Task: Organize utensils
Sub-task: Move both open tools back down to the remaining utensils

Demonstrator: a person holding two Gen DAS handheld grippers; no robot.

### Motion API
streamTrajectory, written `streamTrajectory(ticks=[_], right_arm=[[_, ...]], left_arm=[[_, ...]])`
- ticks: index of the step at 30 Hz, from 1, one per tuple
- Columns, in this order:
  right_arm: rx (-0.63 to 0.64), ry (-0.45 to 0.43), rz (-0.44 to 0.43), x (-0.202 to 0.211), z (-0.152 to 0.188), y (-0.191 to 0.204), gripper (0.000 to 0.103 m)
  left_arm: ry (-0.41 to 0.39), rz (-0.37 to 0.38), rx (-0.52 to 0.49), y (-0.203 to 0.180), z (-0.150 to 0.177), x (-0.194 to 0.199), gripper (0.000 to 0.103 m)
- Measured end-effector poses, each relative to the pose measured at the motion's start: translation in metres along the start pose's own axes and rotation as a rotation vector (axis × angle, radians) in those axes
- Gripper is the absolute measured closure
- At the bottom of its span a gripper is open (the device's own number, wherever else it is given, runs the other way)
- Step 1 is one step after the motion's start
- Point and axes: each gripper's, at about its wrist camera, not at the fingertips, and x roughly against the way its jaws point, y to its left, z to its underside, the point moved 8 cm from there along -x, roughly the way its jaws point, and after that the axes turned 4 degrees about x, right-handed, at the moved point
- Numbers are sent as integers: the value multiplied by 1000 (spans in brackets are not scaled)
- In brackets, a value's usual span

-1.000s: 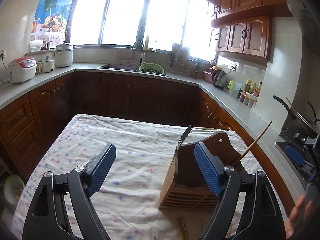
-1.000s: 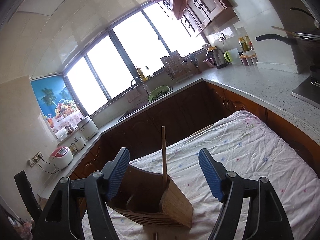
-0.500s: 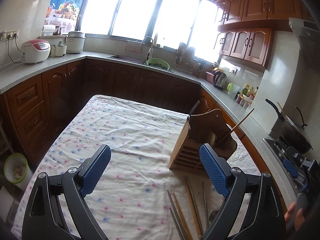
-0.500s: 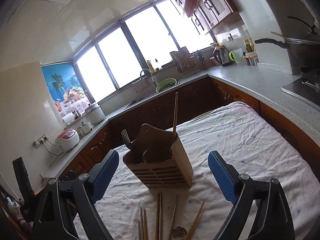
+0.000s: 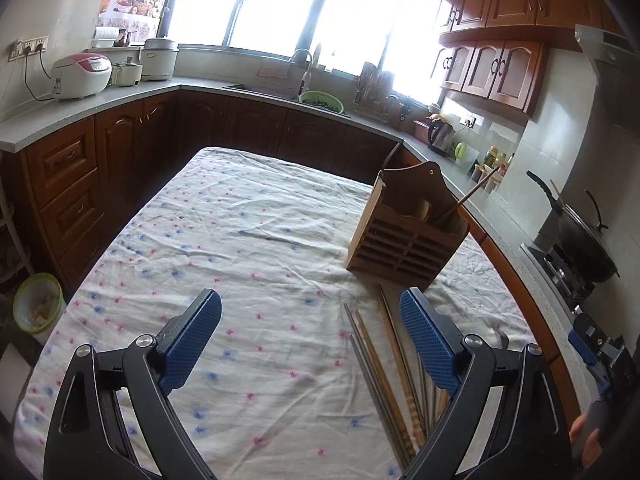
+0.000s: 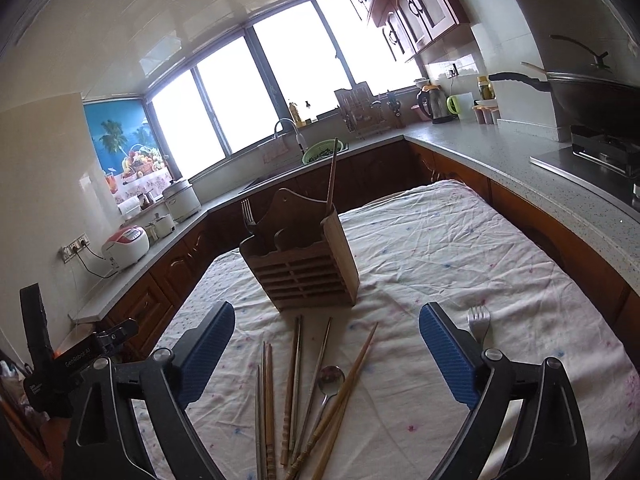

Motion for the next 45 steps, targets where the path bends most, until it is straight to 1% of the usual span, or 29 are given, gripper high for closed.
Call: streamTrajectory(ticks=[6, 9, 15, 21, 33, 41, 43, 45], right_arm=[[-14, 51, 23, 4, 28, -11, 8], [-22, 67, 32, 4, 36, -15, 8], [-16, 84, 39, 0, 42, -15, 8], [-23, 122, 40, -14, 49, -16, 8], [-48, 157, 40, -32, 51, -24, 8], [-39, 183, 46, -53, 49, -26, 9], [-38, 195, 46, -61, 48, -28, 12], [-39, 216, 45, -71, 48, -29, 18]], left_arm=[[49, -14, 2, 6, 21, -2, 10], [71, -15, 5, 6, 28, -4, 10], [127, -27, -19, 2, 36, -13, 10], [156, -35, -25, 1, 39, -23, 10], [196, -48, -30, 0, 40, -44, 10], [232, -54, -68, -13, 38, -71, 12], [254, -46, -84, -19, 37, -82, 17], [283, -35, -93, -25, 38, -95, 20]])
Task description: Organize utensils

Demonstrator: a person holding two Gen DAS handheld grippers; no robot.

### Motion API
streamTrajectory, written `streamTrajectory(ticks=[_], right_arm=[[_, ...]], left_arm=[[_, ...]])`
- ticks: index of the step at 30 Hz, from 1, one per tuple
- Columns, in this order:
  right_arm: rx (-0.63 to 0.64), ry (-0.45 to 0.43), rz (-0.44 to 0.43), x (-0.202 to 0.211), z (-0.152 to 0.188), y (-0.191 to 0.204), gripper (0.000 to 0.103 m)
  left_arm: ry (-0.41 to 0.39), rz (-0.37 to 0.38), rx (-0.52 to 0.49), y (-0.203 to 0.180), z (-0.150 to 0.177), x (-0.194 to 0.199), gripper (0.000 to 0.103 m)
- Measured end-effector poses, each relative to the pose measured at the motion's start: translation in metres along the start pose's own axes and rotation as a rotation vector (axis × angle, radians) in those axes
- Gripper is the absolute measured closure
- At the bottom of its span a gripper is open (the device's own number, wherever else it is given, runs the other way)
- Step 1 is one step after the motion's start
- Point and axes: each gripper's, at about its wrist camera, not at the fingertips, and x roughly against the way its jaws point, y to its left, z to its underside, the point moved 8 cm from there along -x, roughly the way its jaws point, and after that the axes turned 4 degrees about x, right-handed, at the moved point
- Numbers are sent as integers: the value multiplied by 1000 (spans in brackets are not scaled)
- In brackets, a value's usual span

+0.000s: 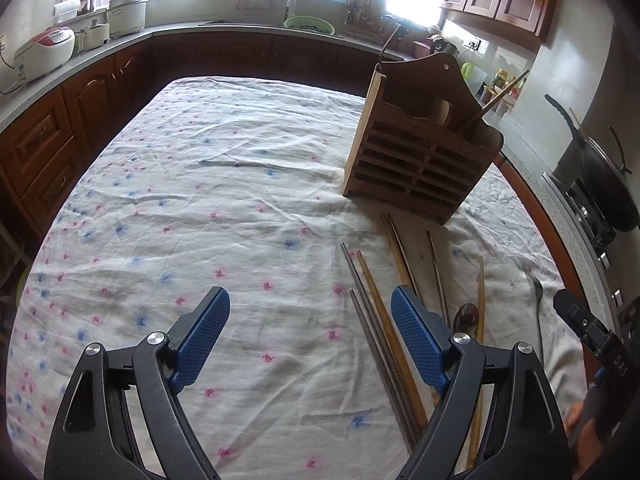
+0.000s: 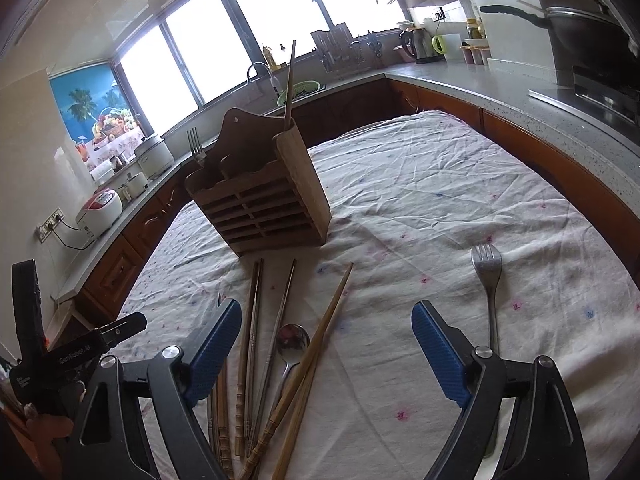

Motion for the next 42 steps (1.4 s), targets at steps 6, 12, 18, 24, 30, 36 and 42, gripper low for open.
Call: streamTrajectory(ticks=[6, 12, 18, 24, 30, 36, 42], right_arm=[[-14, 66, 38, -34, -8, -10, 44], [-58, 148, 52, -70, -12, -22, 56], [-73, 223, 50, -101, -8, -22, 70], [-53, 250, 62, -116, -6, -20, 93], [-58, 230, 34, -113, -10, -17, 98], [-63, 175, -14, -90, -24, -9, 98], [-48, 123, -43, -65, -38, 3, 98]], left_arm=[[102, 39, 22, -8, -14, -44, 38], [181, 37, 5, -16, -19, -76, 53], [239, 42, -24, -28, -16, -99, 77], [207, -2, -109, -39, -16, -104, 96], [184, 65, -95, -34, -13, -94, 97], [127, 133, -58, -25, -24, -61, 103], [125, 165, -36, -19, -26, -40, 103]])
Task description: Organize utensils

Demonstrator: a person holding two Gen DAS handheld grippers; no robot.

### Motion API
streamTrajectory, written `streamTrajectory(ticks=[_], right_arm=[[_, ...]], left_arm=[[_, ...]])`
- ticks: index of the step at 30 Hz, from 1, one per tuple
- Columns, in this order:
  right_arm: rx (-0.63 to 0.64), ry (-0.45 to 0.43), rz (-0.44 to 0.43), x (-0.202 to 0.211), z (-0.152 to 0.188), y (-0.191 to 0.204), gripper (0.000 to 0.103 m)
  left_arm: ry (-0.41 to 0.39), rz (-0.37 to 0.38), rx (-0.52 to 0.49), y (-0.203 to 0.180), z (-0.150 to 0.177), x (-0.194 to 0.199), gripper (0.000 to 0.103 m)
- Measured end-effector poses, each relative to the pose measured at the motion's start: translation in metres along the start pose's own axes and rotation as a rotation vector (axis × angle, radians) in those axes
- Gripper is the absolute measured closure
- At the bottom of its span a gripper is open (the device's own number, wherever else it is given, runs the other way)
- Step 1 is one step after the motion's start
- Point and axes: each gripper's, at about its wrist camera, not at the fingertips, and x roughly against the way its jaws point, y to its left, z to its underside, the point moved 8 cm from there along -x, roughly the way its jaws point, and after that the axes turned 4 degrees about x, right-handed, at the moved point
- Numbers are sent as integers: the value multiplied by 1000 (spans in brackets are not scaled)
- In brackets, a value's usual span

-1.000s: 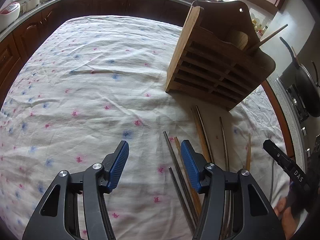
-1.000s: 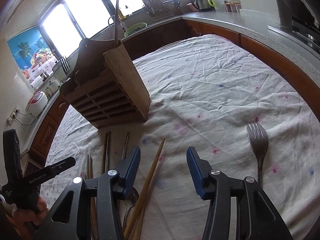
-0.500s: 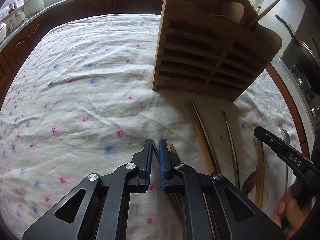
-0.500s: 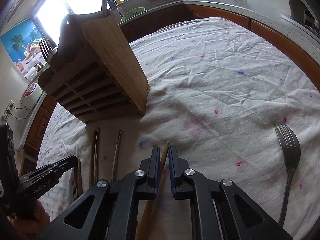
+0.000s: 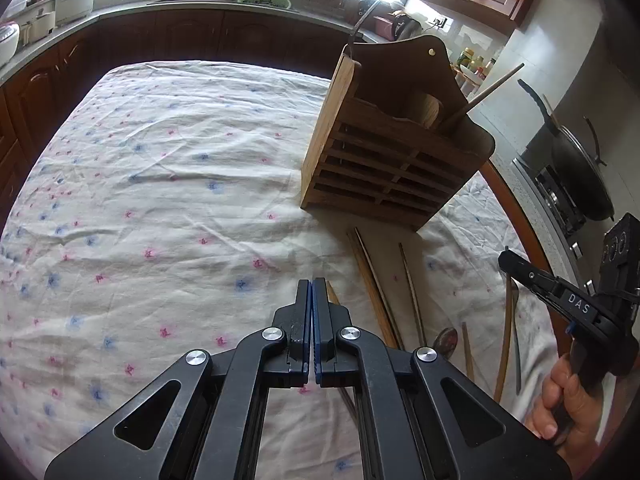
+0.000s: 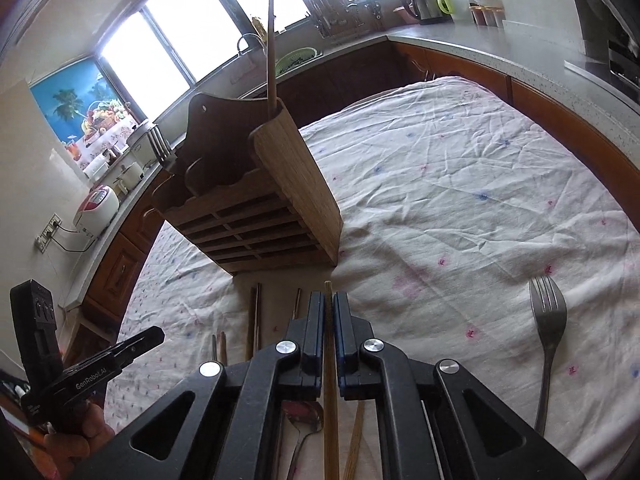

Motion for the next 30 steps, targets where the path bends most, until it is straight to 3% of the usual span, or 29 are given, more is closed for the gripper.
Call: streamTrajectory(ticks=[2, 4, 12, 20, 24, 30], right_arm=[[6, -13, 0, 4, -2, 4, 98], [7, -21, -3, 9, -1, 6, 98], [4, -24, -18, 20, 7, 3, 98], [-11, -29, -31, 22, 10, -1, 98], [-10, -38, -42, 21, 9, 1, 98], [-9, -35, -50, 22, 9, 3, 98]], left_arm=[[34, -5, 25, 4, 3, -7, 101], [65, -14, 36, 3, 6, -15, 93], [155, -39, 26, -7, 49, -33, 87], [127, -205, -169, -25, 54, -42, 86], [163, -187, -162, -30, 40, -55, 91], [136, -146, -158, -28, 41, -52, 99]])
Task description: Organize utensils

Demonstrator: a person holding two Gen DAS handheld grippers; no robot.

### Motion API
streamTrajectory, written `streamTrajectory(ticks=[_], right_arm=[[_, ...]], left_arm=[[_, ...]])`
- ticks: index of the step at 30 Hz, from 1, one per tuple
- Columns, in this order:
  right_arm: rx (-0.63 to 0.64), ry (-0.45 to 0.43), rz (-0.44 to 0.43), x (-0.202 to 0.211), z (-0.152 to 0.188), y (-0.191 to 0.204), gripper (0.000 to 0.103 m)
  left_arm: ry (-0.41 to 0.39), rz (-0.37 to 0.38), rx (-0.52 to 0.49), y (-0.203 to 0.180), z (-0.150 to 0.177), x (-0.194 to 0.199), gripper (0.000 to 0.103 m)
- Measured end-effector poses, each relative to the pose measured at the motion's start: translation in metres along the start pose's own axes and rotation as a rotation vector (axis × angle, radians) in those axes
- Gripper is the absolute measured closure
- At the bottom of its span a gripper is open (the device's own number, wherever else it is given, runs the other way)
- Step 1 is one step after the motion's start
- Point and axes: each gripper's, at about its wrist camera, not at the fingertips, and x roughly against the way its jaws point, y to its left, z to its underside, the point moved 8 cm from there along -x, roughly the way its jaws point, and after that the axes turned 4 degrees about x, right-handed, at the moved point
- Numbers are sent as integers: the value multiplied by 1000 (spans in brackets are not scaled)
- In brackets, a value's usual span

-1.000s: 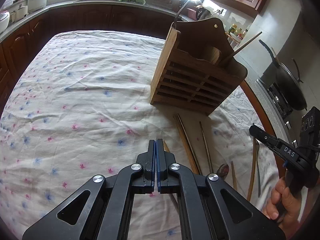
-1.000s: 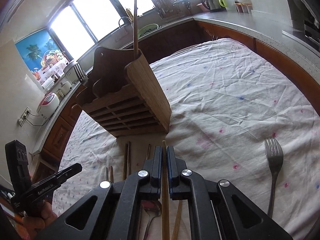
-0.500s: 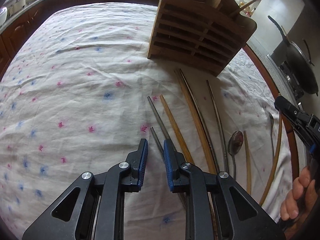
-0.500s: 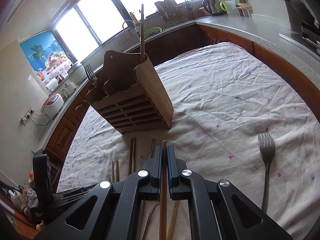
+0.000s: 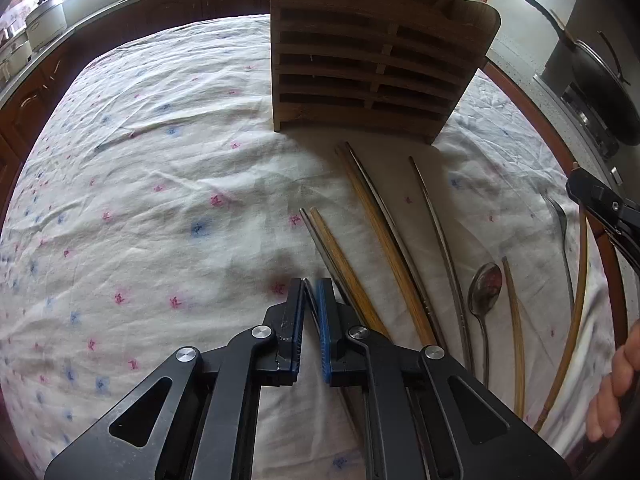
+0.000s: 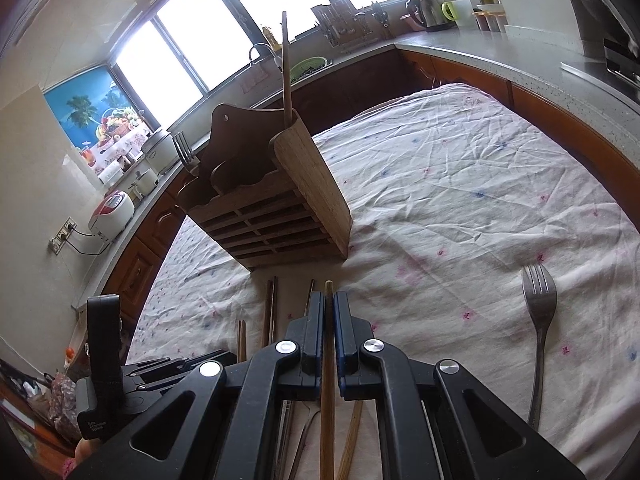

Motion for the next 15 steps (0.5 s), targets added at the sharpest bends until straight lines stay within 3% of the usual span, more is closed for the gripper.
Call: streamTrajectory(ticks=[5, 15], right_arm=[[8, -25, -3, 14, -6, 4, 98], [62, -106, -53, 50, -23, 39, 98]], left_arm=[[-62, 63, 51, 12, 11, 31, 100], [-278, 132, 87, 27, -3, 140, 100]])
